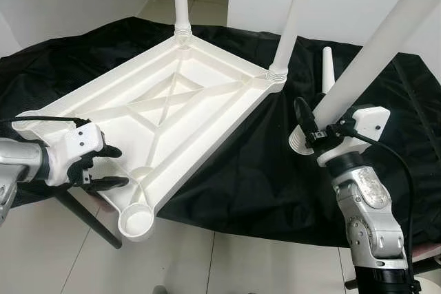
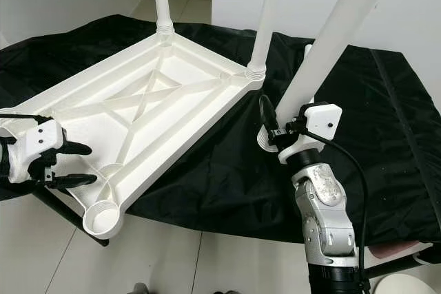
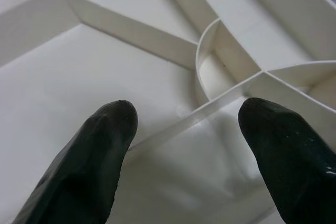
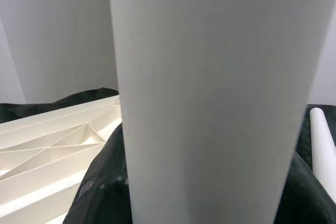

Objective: Building children table

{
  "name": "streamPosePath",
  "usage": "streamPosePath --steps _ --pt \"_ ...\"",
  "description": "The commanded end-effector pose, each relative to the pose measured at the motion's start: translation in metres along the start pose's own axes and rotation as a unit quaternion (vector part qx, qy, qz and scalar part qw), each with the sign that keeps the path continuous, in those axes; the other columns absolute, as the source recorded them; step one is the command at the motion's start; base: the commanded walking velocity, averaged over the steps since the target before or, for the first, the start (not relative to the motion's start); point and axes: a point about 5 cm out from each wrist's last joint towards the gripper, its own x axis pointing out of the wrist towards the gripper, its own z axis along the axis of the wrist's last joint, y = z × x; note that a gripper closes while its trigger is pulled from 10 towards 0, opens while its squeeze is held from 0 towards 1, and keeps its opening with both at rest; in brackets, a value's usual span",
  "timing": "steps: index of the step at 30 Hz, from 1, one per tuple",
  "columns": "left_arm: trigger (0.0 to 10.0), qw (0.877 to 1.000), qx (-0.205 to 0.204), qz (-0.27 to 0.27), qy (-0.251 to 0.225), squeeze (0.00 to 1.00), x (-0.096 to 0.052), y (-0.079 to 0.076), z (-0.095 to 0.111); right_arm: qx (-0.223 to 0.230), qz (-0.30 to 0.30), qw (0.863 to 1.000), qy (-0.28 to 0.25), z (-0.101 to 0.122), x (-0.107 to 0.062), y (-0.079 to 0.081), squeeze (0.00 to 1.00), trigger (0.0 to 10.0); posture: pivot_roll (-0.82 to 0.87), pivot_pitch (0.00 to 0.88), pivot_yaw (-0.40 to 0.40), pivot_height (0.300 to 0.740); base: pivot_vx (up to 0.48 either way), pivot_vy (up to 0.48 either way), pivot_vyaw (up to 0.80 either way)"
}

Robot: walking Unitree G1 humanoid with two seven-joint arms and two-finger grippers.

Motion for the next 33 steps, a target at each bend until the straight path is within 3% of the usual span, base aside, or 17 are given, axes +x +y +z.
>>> streamPosePath --steps 1,5,7,9,11,20,21,23,33 --pt "10.0 0.993 0.009 -0.118 0.013 0.0 0.003 -0.01 -0.002 -0.002 -0.001 1.0 -0.005 0.004 -0.002 -0.001 0.0 10.0 0.03 0.139 -0.038 0.74 0.0 0.0 0.0" --pt "10.0 0.994 0.009 -0.107 0.018 0.0 0.009 -0.007 -0.005 -0.003 -0.001 1.0 -0.002 0.004 -0.002 -0.003 0.0 10.0 0.03 0.141 -0.039 0.74 0.0 0.0 0.0" --pt "10.0 0.995 0.01 -0.099 0.02 0.0 0.021 -0.002 -0.005 -0.004 0.001 1.0 -0.001 0.004 -0.001 -0.002 0.0 10.0 0.01 0.143 -0.039 0.74 0.0 0.0 0.0" --pt "10.0 0.995 0.01 -0.099 0.02 0.0 0.021 -0.002 -0.005 -0.004 0.001 1.0 -0.001 0.004 -0.001 -0.002 0.0 10.0 0.01 0.143 -0.039 0.74 0.0 0.0 0.0" --pt "10.0 0.994 -0.002 -0.103 0.024 0.0 0.031 0.001 -0.003 -0.004 0.004 1.0 -0.002 0.006 0.0 -0.001 0.0 10.0 0.0 0.147 -0.032 0.74 0.0 0.0 0.0" --pt "10.0 0.989 -0.023 -0.147 0.016 0.0 0.039 -0.002 -0.002 -0.009 0.002 1.0 0.001 0.008 -0.004 -0.002 0.0 10.0 -0.01 0.152 -0.022 0.74 0.0 0.0 0.0" --pt "0.5 0.989 -0.029 -0.142 0.012 0.0 0.041 -0.001 -0.002 -0.009 0.0 1.0 0.0 0.008 -0.004 -0.002 0.0 10.0 -0.02 0.153 -0.02 0.74 0.0 0.0 0.0" --pt "0.0 0.99 -0.033 -0.14 0.007 0.0 0.042 -0.001 -0.002 -0.009 -0.002 1.0 0.0 0.009 -0.004 -0.002 0.0 10.0 -0.02 0.15 -0.021 0.74 0.0 0.0 0.0" --pt "0.0 0.992 -0.043 -0.116 -0.018 0.0 0.046 -0.005 -0.007 -0.01 -0.01 1.0 0.002 0.008 -0.006 -0.002 0.0 10.0 -0.02 0.137 -0.019 0.74 0.0 0.0 0.0"
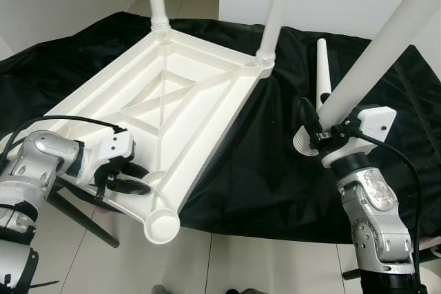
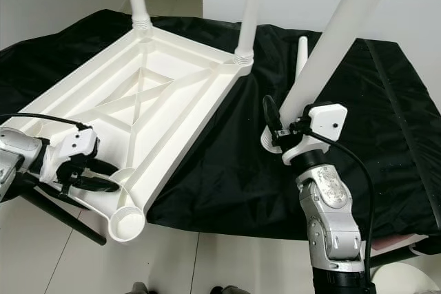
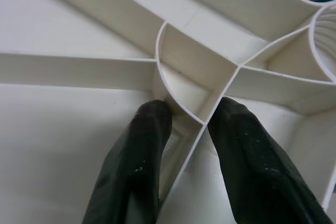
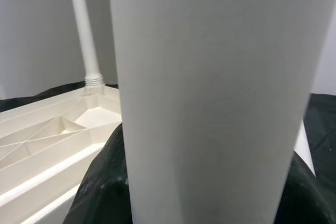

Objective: Building children table

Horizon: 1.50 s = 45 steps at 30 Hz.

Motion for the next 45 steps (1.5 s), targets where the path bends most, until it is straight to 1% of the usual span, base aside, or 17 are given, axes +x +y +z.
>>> streamPosePath --steps 1,4,7,11,15,17,22,23,25,27,34,35,36,37,41,42,45 --pt "0.0 0.999 -0.039 0.018 -0.001 0.0 0.005 -0.006 -0.016 -0.002 -0.002 1.0 -0.005 0.003 -0.002 0.0 0.0 10.0 -0.02 0.137 -0.019 0.74 0.0 0.0 0.0" --pt "0.0 0.999 -0.035 0.026 -0.013 0.0 0.01 -0.009 -0.015 0.0 -0.004 1.0 -0.006 0.003 -0.001 0.0 0.0 10.0 -0.02 0.132 -0.019 0.74 0.0 0.0 0.0" --pt "0.0 0.996 -0.026 0.062 -0.055 0.0 0.025 -0.018 -0.009 0.0 -0.005 1.0 -0.01 0.002 0.003 0.003 0.0 10.0 -0.02 0.12 -0.011 0.74 0.0 0.0 0.0" --pt "0.0 0.993 -0.023 0.086 -0.077 0.0 0.031 -0.021 -0.005 0.0 -0.007 1.0 -0.012 0.003 0.003 0.002 0.0 10.0 -0.02 0.114 -0.012 0.74 0.0 0.0 0.0" --pt "0.0 0.98 -0.015 0.146 -0.134 0.0 0.056 -0.025 0.019 0.0 -0.015 1.0 -0.015 0.002 0.005 0.0 0.0 10.0 -0.02 0.108 -0.009 0.74 0.0 0.0 0.0" --pt "0.0 0.975 -0.013 0.167 -0.147 0.0 0.063 -0.025 0.026 0.0 -0.016 1.0 -0.016 0.002 0.005 0.0 0.0 10.0 -0.02 0.108 -0.009 0.74 0.0 0.0 0.0" --pt "0.0 0.97 -0.01 0.184 -0.157 0.0 0.068 -0.023 0.032 0.001 -0.016 1.0 -0.017 0.002 0.006 0.001 0.0 10.0 -0.02 0.104 -0.01 0.74 0.0 0.0 0.0" --pt "10.0 0.948 -0.015 0.252 -0.194 0.0 0.092 -0.012 0.065 0.0 -0.02 1.0 -0.018 0.002 0.006 0.001 0.0 10.0 -0.04 0.096 -0.012 0.74 0.0 0.0 0.0" --pt "10.0 0.948 -0.015 0.252 -0.194 0.0 0.092 -0.012 0.065 0.0 -0.02 1.0 -0.018 0.002 0.006 0.001 0.0 10.0 -0.04 0.096 -0.012 0.74 0.0 0.0 0.0" --pt "10.0 0.933 -0.023 0.286 -0.219 0.0 0.104 -0.007 0.089 -0.002 -0.023 1.0 -0.02 0.003 0.007 0.001 0.0 10.0 -0.04 0.094 -0.008 0.74 0.0 0.0 0.0" --pt "10.0 0.94 -0.026 0.27 -0.209 0.0 0.115 -0.013 0.101 -0.003 -0.027 0.999 -0.021 0.003 0.007 -0.002 0.0 10.0 -0.05 0.095 0.0 0.74 0.0 0.0 0.0" --pt "10.0 0.939 -0.029 0.268 -0.213 0.71 0.113 -0.014 0.101 -0.003 -0.029 0.999 -0.022 0.002 0.007 -0.002 0.0 10.0 -0.05 0.096 0.009 0.74 0.0 0.0 0.0" --pt "10.0 0.939 -0.029 0.268 -0.213 0.71 0.113 -0.014 0.101 -0.003 -0.029 0.999 -0.022 0.002 0.007 -0.002 0.0 10.0 -0.05 0.096 0.009 0.74 0.0 0.0 0.0" --pt "10.0 0.94 -0.031 0.258 -0.219 1.0 0.111 -0.016 0.103 -0.002 -0.032 0.999 -0.022 0.002 0.006 -0.002 0.0 10.0 -0.05 0.095 0.01 0.74 0.0 0.0 0.0" --pt "10.0 0.941 -0.03 0.254 -0.222 1.0 0.11 -0.017 0.105 -0.003 -0.034 0.999 -0.02 0.001 0.005 -0.002 0.0 10.0 -0.04 0.095 0.011 0.74 0.0 0.0 0.0" --pt "10.0 0.935 -0.052 0.258 -0.237 0.0 0.105 -0.014 0.111 0.002 -0.035 0.999 -0.018 -0.001 0.006 0.0 0.0 10.0 -0.04 0.089 0.012 0.74 0.0 0.0 0.0" --pt "10.0 0.933 -0.062 0.26 -0.242 0.0 0.104 -0.013 0.114 0.005 -0.035 0.999 -0.018 -0.002 0.006 0.0 0.0 10.0 -0.04 0.09 0.011 0.74 0.0 0.0 0.0"
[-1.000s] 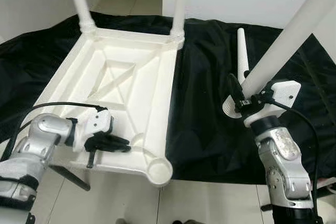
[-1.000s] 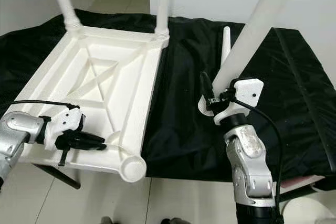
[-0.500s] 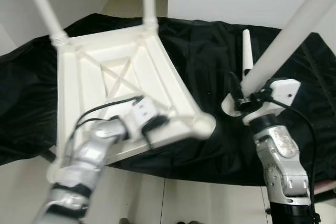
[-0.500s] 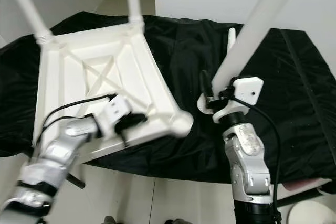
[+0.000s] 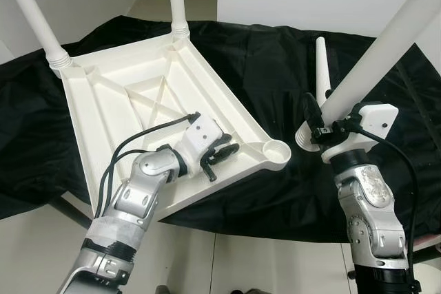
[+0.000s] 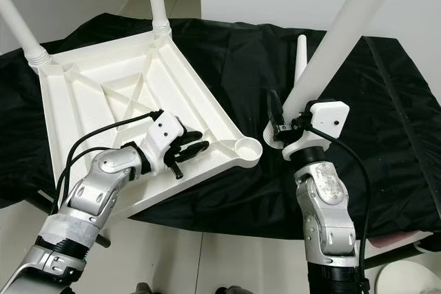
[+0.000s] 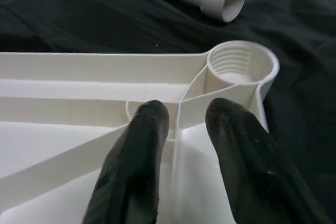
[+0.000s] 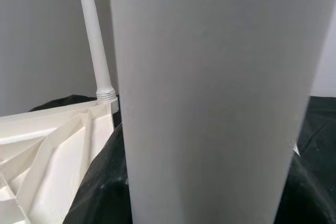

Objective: Building children table

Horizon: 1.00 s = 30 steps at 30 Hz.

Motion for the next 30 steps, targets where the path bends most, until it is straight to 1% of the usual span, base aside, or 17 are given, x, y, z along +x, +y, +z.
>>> streamPosePath --steps 1,2,4,7,12,13,14,16,18,19,20,21,22,24,25,26,30 --pt "10.0 1.0 -0.022 0.005 -0.009 0.0 -0.002 0.004 0.007 0.004 -0.002 1.0 -0.002 -0.001 0.0 0.0 0.0 10.0 -0.04 0.086 0.009 0.74 0.0 0.0 0.0" --pt "10.0 1.0 -0.022 0.005 -0.009 0.0 -0.002 0.004 0.007 0.004 -0.002 1.0 -0.002 -0.001 0.0 0.0 0.0 10.0 -0.04 0.086 0.009 0.74 0.0 0.0 0.0" --pt "10.0 0.997 -0.077 0.029 -0.01 0.0 -0.005 0.012 0.011 0.002 -0.006 1.0 0.021 -0.008 0.003 0.003 0.0 10.0 -0.04 0.078 0.001 0.74 0.0 0.0 0.0" --pt "10.0 0.995 -0.089 0.052 -0.013 0.0 -0.009 0.018 0.011 0.003 -0.013 0.999 0.045 -0.016 0.005 0.004 0.0 10.0 -0.05 0.072 -0.002 0.74 0.0 0.0 0.0" --pt "10.0 0.992 -0.098 0.07 -0.027 0.0 -0.017 0.018 0.007 0.01 -0.018 0.997 0.07 -0.024 0.009 0.005 0.0 10.0 -0.04 0.056 -0.012 0.74 0.0 0.0 0.0" --pt "10.0 0.99 -0.116 0.07 -0.033 0.0 -0.021 0.016 0.006 0.008 -0.015 0.997 0.08 -0.029 0.012 0.006 0.0 10.0 -0.04 0.048 -0.022 0.74 0.0 0.0 0.0" --pt "10.0 0.99 -0.116 0.07 -0.033 0.0 -0.021 0.016 0.006 0.008 -0.015 0.997 0.08 -0.029 0.012 0.006 0.0 10.0 -0.04 0.048 -0.022 0.74 0.0 0.0 0.0" --pt "10.0 0.988 -0.137 0.055 -0.048 0.0 -0.031 0.007 0.004 -0.003 0.004 0.996 0.09 -0.036 0.017 0.01 0.0 10.0 -0.04 0.026 -0.033 0.74 0.0 0.0 0.0" --pt "10.0 0.988 -0.141 0.05 -0.05 0.0 -0.034 0.004 0.003 -0.006 0.009 0.996 0.092 -0.037 0.018 0.012 0.0 10.0 -0.04 0.026 -0.033 0.74 0.0 0.0 0.0" --pt "10.0 0.987 -0.151 0.013 -0.058 0.0 -0.04 -0.008 0.004 -0.009 0.023 0.996 0.09 -0.039 0.022 0.015 0.0 10.0 -0.04 0.01 -0.035 0.74 0.0 0.0 0.0" --pt "10.0 0.987 -0.151 0.013 -0.058 0.0 -0.04 -0.008 0.004 -0.009 0.023 0.996 0.09 -0.039 0.022 0.015 0.0 10.0 -0.04 0.01 -0.035 0.74 0.0 0.0 0.0" --pt "10.0 0.986 -0.151 -0.02 -0.062 0.0 -0.044 -0.021 0.006 -0.007 0.037 0.996 0.087 -0.04 0.026 0.018 0.0 10.0 -0.04 0.002 -0.034 0.74 0.0 0.0 0.0" --pt "10.0 0.986 -0.151 -0.02 -0.062 0.0 -0.044 -0.021 0.006 -0.007 0.037 0.996 0.087 -0.04 0.026 0.018 0.0 10.0 -0.04 0.002 -0.034 0.74 0.0 0.0 0.0" --pt "10.0 0.987 -0.132 -0.069 -0.063 0.0 -0.044 -0.042 0.01 0.0 0.058 0.995 0.078 -0.042 0.035 0.023 0.0 10.0 -0.03 0.0 -0.035 0.74 0.0 0.0 0.0" --pt "10.0 0.987 -0.132 -0.069 -0.063 0.0 -0.044 -0.042 0.01 0.0 0.058 0.995 0.078 -0.042 0.035 0.023 0.0 10.0 -0.03 0.0 -0.035 0.74 0.0 0.0 0.0" --pt "10.0 0.988 -0.12 -0.07 -0.069 0.0 -0.039 -0.048 0.012 0.003 0.065 0.995 0.072 -0.042 0.038 0.025 0.0 10.0 -0.02 0.0 -0.036 0.74 0.0 0.0 0.0" --pt "10.0 0.987 -0.124 -0.067 -0.08 0.0 -0.029 -0.057 0.014 0.016 0.07 0.994 0.078 -0.049 0.042 0.028 0.0 10.0 -0.01 0.002 -0.041 0.74 0.0 0.0 0.0"
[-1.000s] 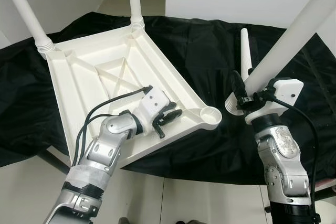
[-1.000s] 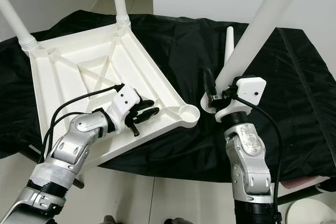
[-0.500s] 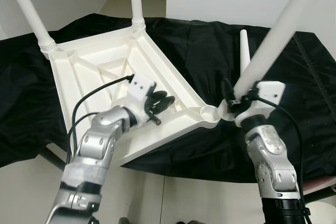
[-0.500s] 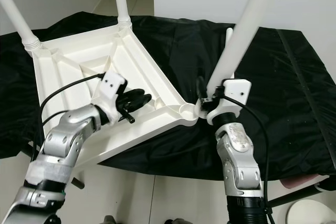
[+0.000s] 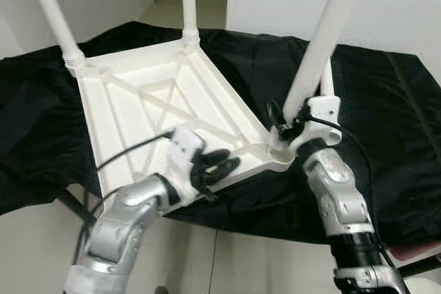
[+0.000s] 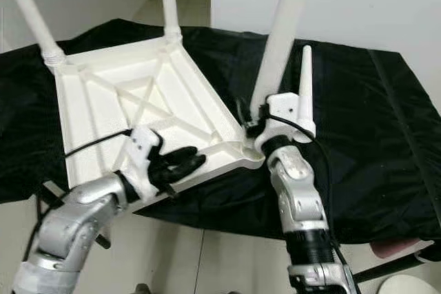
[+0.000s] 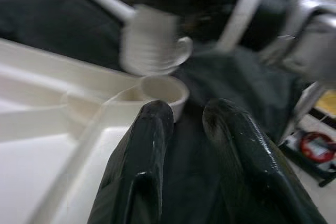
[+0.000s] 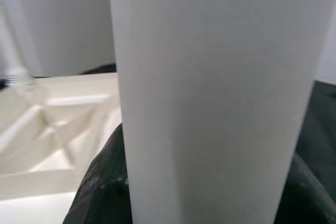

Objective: Building children table

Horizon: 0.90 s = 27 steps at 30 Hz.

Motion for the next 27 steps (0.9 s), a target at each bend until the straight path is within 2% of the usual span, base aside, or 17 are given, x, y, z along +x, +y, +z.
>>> streamPosePath --steps 1,5,6,7,10,13,18,27 --pt "10.0 1.0 0.015 -0.023 -0.003 0.0 0.002 -0.005 0.002 0.007 -0.003 1.0 0.008 -0.007 0.001 0.0 0.0 10.0 -0.01 0.008 -0.045 0.74 0.0 0.0 0.0" --pt "10.0 1.0 0.016 -0.015 -0.02 0.0 0.003 -0.006 0.005 0.014 -0.011 1.0 0.019 -0.014 -0.001 -0.003 0.0 10.0 -0.01 0.014 -0.045 0.74 0.0 0.0 0.0" --pt "10.0 1.0 0.004 -0.008 -0.025 0.0 0.004 -0.007 0.006 0.021 -0.022 0.999 0.035 -0.024 -0.003 -0.006 0.0 10.0 -0.01 0.019 -0.048 0.74 0.0 0.0 0.0" --pt "10.0 1.0 0.004 -0.008 -0.025 0.0 0.004 -0.007 0.006 0.021 -0.022 0.999 0.035 -0.024 -0.003 -0.006 0.0 10.0 -0.01 0.019 -0.048 0.74 0.0 0.0 0.0" --pt "10.0 1.0 0.01 0.003 -0.019 0.0 0.01 -0.009 0.008 0.04 -0.072 0.994 0.075 -0.046 -0.013 -0.019 0.0 10.0 -0.01 0.025 -0.047 0.74 0.0 0.0 0.0" --pt "10.0 1.0 0.01 0.003 -0.019 0.0 0.01 -0.009 0.008 0.04 -0.072 0.994 0.075 -0.046 -0.013 -0.019 0.0 10.0 -0.01 0.025 -0.047 0.74 0.0 0.0 0.0" --pt "10.0 0.999 0.032 0.032 0.0 0.0 0.014 -0.008 0.004 0.045 -0.111 0.989 0.092 -0.058 -0.024 -0.037 0.0 10.0 0.0 0.034 -0.042 0.74 0.0 0.0 0.0" --pt "10.0 0.998 0.049 0.045 -0.002 0.0 0.019 -0.004 0.005 0.007 -0.046 0.995 0.085 -0.063 -0.023 -0.027 0.0 10.0 0.0 0.039 -0.03 0.74 0.0 0.0 0.0"
